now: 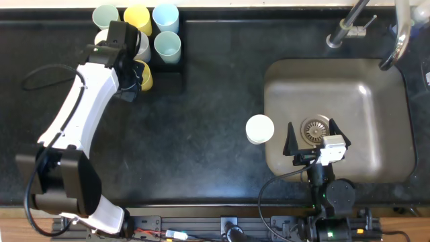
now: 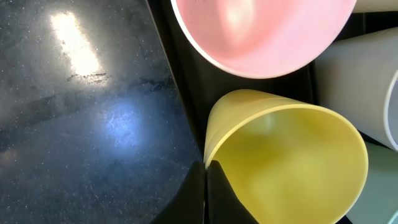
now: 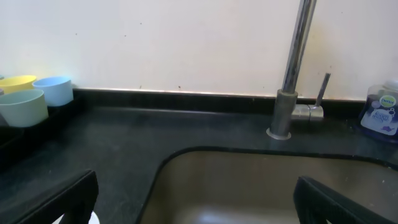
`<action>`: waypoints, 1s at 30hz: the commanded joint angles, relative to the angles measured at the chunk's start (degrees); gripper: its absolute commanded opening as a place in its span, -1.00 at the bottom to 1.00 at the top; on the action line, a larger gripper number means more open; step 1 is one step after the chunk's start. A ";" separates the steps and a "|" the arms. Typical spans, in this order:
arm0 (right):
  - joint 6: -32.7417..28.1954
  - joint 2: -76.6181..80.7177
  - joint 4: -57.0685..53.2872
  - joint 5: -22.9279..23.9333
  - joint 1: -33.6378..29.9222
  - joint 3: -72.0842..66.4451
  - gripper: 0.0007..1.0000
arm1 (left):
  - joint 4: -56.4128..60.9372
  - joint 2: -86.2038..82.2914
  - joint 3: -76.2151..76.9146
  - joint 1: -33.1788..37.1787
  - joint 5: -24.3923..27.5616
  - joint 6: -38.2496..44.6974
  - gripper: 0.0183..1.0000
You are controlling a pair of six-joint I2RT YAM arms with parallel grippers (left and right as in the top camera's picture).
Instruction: Store Cups
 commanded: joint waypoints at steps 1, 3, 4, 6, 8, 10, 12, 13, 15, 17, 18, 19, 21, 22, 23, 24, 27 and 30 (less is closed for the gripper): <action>0.42 -0.55 0.28 -0.20 0.04 -0.76 0.99 | -0.11 0.61 1.25 0.26 -1.29 -0.83 -0.96; 0.42 -0.55 0.28 -0.20 0.04 -0.76 0.99 | -0.13 0.70 1.25 0.61 -1.25 -0.83 -0.96; 0.42 -0.55 0.28 -0.20 0.04 -0.76 1.00 | -0.28 0.76 1.25 0.70 -1.16 -0.83 -0.96; 0.42 -0.55 0.28 -0.20 0.04 -0.76 1.00 | -0.44 0.85 1.22 0.83 -1.07 -0.81 -0.96; 0.42 -0.55 0.28 -0.20 0.04 -0.76 1.00 | -0.55 1.09 1.22 0.83 -1.07 -0.81 -0.96; 0.42 -0.55 0.28 -0.20 0.04 -0.76 1.00 | -0.52 1.31 1.22 0.83 -1.07 -0.81 -0.96; 0.42 -0.55 0.28 -0.20 0.04 -0.76 1.00 | -0.52 1.36 1.22 0.83 -1.07 -0.81 -0.96; 0.42 -0.55 0.28 -0.20 0.04 -0.76 1.00 | -0.52 1.36 1.22 0.83 -1.07 -0.81 -0.95; 0.42 -0.55 0.28 -0.20 0.04 -0.76 0.99 | -0.50 1.33 1.22 0.83 -1.11 -0.81 -0.63; 0.39 -0.55 0.28 -0.20 0.04 -0.76 1.00 | -0.48 1.33 1.22 0.83 -1.11 -0.81 1.00; 0.42 -0.55 0.28 -0.20 0.04 -0.76 0.99 | -0.46 1.33 1.22 0.83 -1.09 -0.81 1.00; 0.39 -0.55 0.28 -0.20 0.04 -0.76 1.00 | -0.48 1.33 1.22 0.83 -1.09 -0.79 1.00; 0.42 -0.55 0.28 -0.20 0.04 -0.76 1.00 | -0.48 1.31 1.22 0.83 -1.09 -0.79 1.00; 0.42 -0.55 0.28 -0.20 0.04 -0.76 1.00 | -0.48 1.22 1.22 0.83 -1.09 -0.76 1.00; 0.42 -0.55 0.28 -0.20 0.04 -0.76 0.99 | -0.46 1.07 1.22 0.83 -1.11 -0.52 1.00; 0.42 -0.55 0.28 -0.20 0.04 -0.76 1.00 | -0.46 0.72 1.22 0.83 -1.09 -0.13 1.00; 0.42 -0.55 0.28 -0.20 0.04 -0.76 1.00 | -0.26 -2.05 1.22 0.81 -1.11 1.99 1.00; 0.42 -0.55 0.28 -0.20 0.04 -0.76 1.00 | -0.26 -7.91 1.22 0.83 -1.11 5.97 1.00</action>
